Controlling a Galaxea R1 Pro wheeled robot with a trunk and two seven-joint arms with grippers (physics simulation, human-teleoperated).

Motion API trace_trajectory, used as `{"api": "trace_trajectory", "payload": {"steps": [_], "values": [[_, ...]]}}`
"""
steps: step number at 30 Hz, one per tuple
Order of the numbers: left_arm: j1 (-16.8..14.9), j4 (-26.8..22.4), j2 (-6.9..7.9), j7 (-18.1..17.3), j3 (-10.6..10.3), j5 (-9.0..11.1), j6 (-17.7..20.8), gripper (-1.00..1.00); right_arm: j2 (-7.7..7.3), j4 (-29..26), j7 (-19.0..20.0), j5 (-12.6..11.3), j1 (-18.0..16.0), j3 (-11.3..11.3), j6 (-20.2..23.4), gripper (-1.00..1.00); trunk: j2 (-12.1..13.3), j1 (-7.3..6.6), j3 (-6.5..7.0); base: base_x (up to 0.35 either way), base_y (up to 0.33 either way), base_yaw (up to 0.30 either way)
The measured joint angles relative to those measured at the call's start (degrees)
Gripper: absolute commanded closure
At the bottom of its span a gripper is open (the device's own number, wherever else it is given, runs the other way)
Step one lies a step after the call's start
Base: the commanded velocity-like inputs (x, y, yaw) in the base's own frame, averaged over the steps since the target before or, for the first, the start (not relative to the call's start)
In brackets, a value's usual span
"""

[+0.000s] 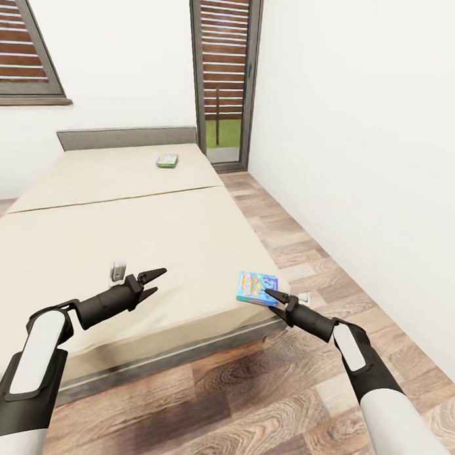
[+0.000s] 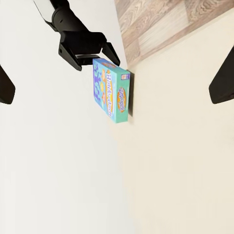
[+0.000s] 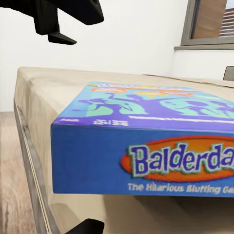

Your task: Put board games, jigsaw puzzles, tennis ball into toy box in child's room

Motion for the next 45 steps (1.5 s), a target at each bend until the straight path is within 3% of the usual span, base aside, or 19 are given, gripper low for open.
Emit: {"api": "trace_trajectory", "payload": {"steps": [45], "values": [[0.00, 0.00, -0.01, 0.00, 0.00, 0.00, 0.00, -1.00, 0.46, 0.06, 0.00, 0.23, -0.09, 0.03, -0.03, -1.00, 0.00, 0.00, 0.00, 0.000, 0.000, 0.000]]}}
